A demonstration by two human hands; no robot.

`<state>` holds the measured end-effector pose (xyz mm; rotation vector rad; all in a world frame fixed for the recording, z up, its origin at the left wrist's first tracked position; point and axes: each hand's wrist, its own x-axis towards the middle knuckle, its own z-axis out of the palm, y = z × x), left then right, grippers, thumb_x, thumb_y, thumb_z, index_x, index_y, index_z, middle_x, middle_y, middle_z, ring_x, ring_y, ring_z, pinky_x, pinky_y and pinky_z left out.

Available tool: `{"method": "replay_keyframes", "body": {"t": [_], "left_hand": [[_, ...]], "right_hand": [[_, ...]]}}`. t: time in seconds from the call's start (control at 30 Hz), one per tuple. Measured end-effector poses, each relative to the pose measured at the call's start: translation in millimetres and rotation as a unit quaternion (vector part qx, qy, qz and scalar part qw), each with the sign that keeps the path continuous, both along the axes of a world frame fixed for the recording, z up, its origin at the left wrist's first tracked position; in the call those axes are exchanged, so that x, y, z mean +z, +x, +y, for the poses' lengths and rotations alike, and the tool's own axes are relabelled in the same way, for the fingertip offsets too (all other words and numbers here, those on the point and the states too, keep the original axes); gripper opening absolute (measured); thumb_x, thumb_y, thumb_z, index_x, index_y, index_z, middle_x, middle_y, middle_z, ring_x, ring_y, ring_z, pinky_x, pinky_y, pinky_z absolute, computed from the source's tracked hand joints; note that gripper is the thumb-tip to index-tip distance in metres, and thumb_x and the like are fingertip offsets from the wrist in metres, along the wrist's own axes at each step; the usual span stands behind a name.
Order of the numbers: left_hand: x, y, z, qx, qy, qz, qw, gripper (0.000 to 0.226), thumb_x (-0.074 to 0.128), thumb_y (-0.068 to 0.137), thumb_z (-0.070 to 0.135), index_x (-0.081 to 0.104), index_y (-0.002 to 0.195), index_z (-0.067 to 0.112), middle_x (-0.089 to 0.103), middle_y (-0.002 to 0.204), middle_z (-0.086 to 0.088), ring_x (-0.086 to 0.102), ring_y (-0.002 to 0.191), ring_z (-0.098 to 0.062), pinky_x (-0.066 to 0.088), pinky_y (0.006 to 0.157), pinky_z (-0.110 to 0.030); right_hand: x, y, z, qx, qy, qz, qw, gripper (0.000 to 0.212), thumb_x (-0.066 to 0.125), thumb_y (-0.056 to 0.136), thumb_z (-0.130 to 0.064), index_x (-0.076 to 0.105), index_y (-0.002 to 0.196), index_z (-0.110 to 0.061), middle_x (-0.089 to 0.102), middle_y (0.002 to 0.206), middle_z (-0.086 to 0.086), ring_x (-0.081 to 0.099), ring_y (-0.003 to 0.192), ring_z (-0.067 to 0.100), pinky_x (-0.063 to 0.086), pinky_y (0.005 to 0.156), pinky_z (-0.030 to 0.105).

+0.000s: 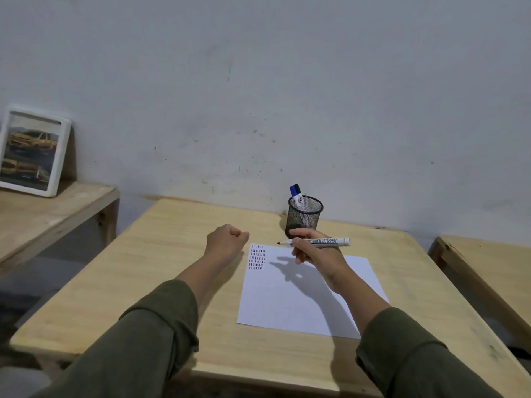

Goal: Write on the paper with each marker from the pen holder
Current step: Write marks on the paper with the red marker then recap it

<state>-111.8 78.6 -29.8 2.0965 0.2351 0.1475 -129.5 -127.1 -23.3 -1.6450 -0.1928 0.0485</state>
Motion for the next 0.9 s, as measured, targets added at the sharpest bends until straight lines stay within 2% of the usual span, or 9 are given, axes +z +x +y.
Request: {"method": "replay_keyframes", "body": {"t": [0.07, 0.17, 0.3, 0.37, 0.5, 0.57, 0.67, 0.77, 0.9], "left_hand": [[-9.3, -1.2, -1.6, 0.019, -0.018, -0.016, 1.0, 0.011, 0.059, 0.086, 0.02, 0.063, 0.092, 0.011, 0.056, 0.079, 0.001, 0.051, 0.066, -0.011, 0.042, 0.056, -0.009], [-22.0, -4.7, -0.9, 0.017, 0.015, -0.031, 0.999, 0.006, 0.06, 0.084, 0.017, 0.063, 0.087, 0.013, 0.054, 0.072, 0.005, 0.051, 0.069, -0.011, 0.035, 0.05, 0.003], [-36.0, -3.3, 3.3, -0.008, 0.1, -0.014, 0.995, 0.012, 0.062, 0.082, 0.022, 0.069, 0.088, 0.013, 0.066, 0.083, -0.001, 0.052, 0.079, -0.012, 0.035, 0.068, -0.014], [-42.1, -5.0, 4.6, -0.014, 0.117, -0.017, 0.993, 0.016, 0.063, 0.082, 0.024, 0.07, 0.089, 0.012, 0.069, 0.088, -0.004, 0.053, 0.079, -0.013, 0.035, 0.071, -0.02], [-55.8, -8.8, 7.5, -0.03, 0.131, -0.043, 0.99, 0.018, 0.064, 0.083, 0.027, 0.07, 0.091, 0.012, 0.06, 0.081, 0.0, 0.058, 0.084, -0.017, 0.034, 0.07, -0.021], [-61.2, -10.2, 7.8, -0.041, 0.143, -0.057, 0.987, 0.014, 0.066, 0.081, 0.033, 0.067, 0.085, 0.02, 0.053, 0.082, 0.003, 0.055, 0.09, -0.019, 0.032, 0.073, -0.02], [-65.7, -11.7, 7.8, -0.044, 0.14, -0.063, 0.987, 0.02, 0.068, 0.075, 0.042, 0.056, 0.075, 0.026, 0.051, 0.088, 0.004, 0.051, 0.1, -0.02, 0.032, 0.079, -0.022], [-68.3, -11.7, 7.7, -0.049, 0.151, -0.065, 0.985, 0.023, 0.069, 0.074, 0.044, 0.056, 0.077, 0.024, 0.054, 0.099, 0.002, 0.047, 0.108, -0.019, 0.03, 0.084, -0.021], [-69.9, -10.8, 7.9, -0.048, 0.152, -0.07, 0.985, 0.026, 0.069, 0.076, 0.041, 0.062, 0.086, 0.017, 0.055, 0.107, 0.0, 0.045, 0.112, -0.019, 0.029, 0.087, -0.019]], "right_hand": [[-6.9, -0.4, 6.3, -0.007, 0.007, 0.01, 1.0, 0.014, 0.064, 0.085, -0.006, 0.068, 0.097, -0.012, 0.061, 0.069, 0.008, 0.056, 0.052, 0.015, 0.049, 0.058, 0.018], [-14.8, -0.1, 13.3, -0.01, 0.015, 0.016, 1.0, 0.01, 0.066, 0.083, -0.006, 0.07, 0.089, -0.012, 0.062, 0.068, 0.006, 0.056, 0.052, 0.013, 0.046, 0.056, 0.017], [-22.5, 2.7, 17.2, -0.018, 0.012, 0.026, 0.999, 0.012, 0.067, 0.082, -0.006, 0.072, 0.087, -0.015, 0.061, 0.065, 0.004, 0.055, 0.053, 0.012, 0.044, 0.059, 0.02], [-26.2, 4.4, 19.2, -0.022, 0.011, 0.036, 0.999, 0.013, 0.066, 0.082, -0.005, 0.072, 0.085, -0.016, 0.06, 0.062, 0.003, 0.054, 0.054, 0.013, 0.044, 0.06, 0.021], [-32.3, 6.1, 26.2, -0.029, 0.007, 0.035, 0.999, 0.004, 0.071, 0.08, -0.011, 0.072, 0.079, -0.014, 0.059, 0.061, 0.001, 0.052, 0.054, 0.013, 0.042, 0.058, 0.022], [-34.5, 6.2, 29.5, -0.033, 0.007, 0.034, 0.999, 0.002, 0.07, 0.081, -0.011, 0.072, 0.081, -0.011, 0.059, 0.062, 0.001, 0.05, 0.056, 0.013, 0.042, 0.057, 0.02], [-42.3, 5.0, 34.0, -0.051, -0.007, 0.048, 0.998, 0.011, 0.071, 0.079, -0.011, 0.072, 0.089, -0.015, 0.06, 0.065, -0.002, 0.052, 0.06, 0.011, 0.044, 0.06, 0.02], [-50.0, 3.4, 36.5, -0.078, 0.0, 0.059, 0.995, 0.009, 0.07, 0.079, -0.009, 0.073, 0.085, -0.016, 0.067, 0.074, -0.003, 0.059, 0.068, 0.008, 0.047, 0.061, 0.016], [-52.5, 6.2, 37.5, -0.086, -0.067, 0.032, 0.993, 0.01, 0.066, 0.081, -0.012, 0.074, 0.086, -0.014, 0.066, 0.075, -0.005, 0.058, 0.069, 0.004, 0.043, 0.058, 0.011]]}}
